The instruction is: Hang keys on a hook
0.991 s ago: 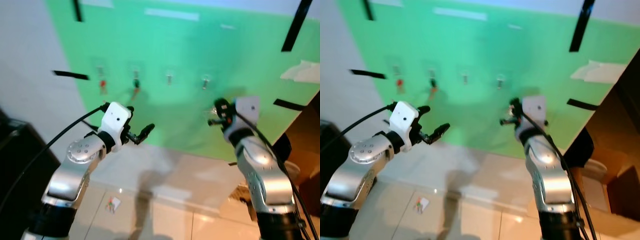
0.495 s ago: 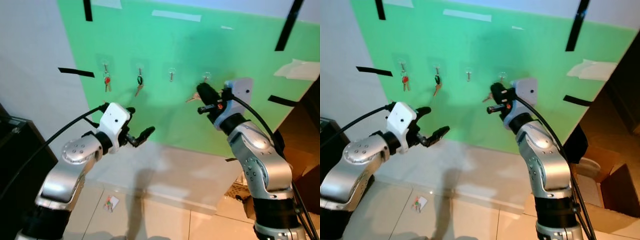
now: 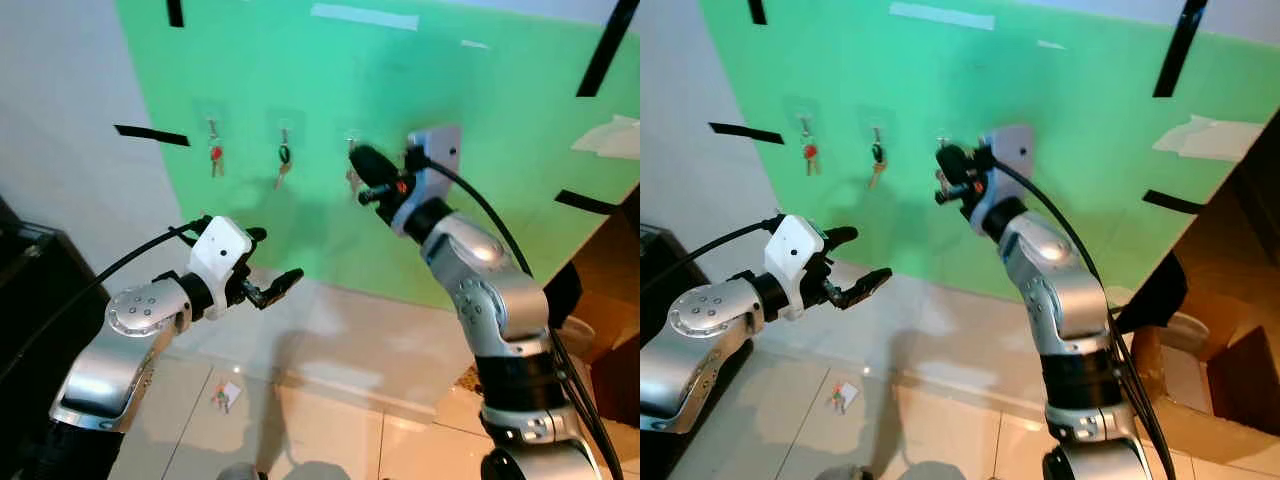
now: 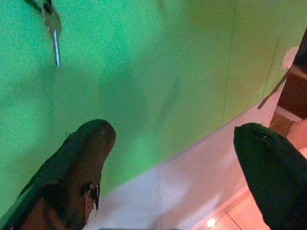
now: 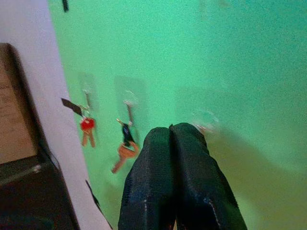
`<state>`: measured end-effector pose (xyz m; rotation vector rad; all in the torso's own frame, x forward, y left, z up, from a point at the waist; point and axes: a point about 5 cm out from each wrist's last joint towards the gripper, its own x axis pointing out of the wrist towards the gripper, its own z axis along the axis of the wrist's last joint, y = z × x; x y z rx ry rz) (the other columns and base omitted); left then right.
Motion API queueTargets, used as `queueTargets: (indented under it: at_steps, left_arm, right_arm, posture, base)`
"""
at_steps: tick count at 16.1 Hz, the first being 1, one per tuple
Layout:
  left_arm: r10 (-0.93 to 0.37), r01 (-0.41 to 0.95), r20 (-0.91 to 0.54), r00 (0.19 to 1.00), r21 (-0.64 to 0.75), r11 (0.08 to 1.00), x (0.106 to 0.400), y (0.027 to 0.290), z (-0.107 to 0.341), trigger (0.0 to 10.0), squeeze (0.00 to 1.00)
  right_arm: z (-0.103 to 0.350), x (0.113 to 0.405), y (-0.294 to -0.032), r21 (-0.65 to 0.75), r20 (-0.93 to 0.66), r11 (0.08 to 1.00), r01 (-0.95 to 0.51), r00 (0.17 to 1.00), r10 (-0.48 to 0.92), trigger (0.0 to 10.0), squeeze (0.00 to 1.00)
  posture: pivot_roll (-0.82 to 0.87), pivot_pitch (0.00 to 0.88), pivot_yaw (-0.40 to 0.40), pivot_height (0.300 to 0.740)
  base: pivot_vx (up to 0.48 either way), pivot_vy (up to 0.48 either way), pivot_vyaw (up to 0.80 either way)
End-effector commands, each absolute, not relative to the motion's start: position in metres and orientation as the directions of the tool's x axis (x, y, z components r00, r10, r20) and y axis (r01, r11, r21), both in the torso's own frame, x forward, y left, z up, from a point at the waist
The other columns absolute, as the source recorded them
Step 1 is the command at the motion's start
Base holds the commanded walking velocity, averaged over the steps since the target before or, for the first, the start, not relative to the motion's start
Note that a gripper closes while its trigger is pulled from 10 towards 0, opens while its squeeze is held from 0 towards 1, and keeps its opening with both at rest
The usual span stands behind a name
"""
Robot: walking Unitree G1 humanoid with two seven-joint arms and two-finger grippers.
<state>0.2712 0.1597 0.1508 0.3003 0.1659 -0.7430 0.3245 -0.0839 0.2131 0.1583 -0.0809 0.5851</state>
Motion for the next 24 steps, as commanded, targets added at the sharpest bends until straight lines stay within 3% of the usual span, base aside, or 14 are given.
queueTargets:
  at_steps: [1, 11, 17, 24]
  left_arm:
    - [-0.642, 0.689, -0.251, 0.724, 0.22, 0.691, 0.27, 0.161, 0.155, 10.0, 0.0]
    - [-0.663, 0.7, -0.227, 0.714, 0.211, 0.682, 0.27, 0.158, 0.161, 10.0, 0.0]
    - [-0.672, 0.674, -0.082, 0.736, 0.181, 0.716, 0.275, 0.153, 0.179, 10.0, 0.0]
    - [-0.692, 0.69, -0.044, 0.721, 0.146, 0.709, 0.272, 0.149, 0.183, 10.0, 0.0]
  right_arm:
    - [0.214, 0.326, -0.079, 0.125, 0.125, 0.81, -0.573, 0.819, 0.56, 10.0, 0.0]
    - [0.216, 0.345, -0.069, 0.19, 0.144, 0.818, -0.543, 0.839, 0.524, 10.0, 0.0]
    - [0.212, 0.354, -0.076, 0.233, 0.141, 0.854, -0.466, 0.885, 0.445, 10.0, 0.0]
    - [0.199, 0.355, -0.075, 0.226, 0.091, 0.866, -0.446, 0.895, 0.437, 10.0, 0.0]
  posture:
    - [0.04, 0.0, -0.036, 0.74]
    - [0.05, 0.0, -0.027, 0.74]
    - [0.05, 0.0, -0.023, 0.74]
    - [0.05, 0.0, -0.021, 0.74]
  base:
    - [0.0, 0.0, 0.0]
    - [0.0, 0.0, 0.0]
    - [0.0, 0.0, 0.0]
    - [0.0, 0.0, 0.0]
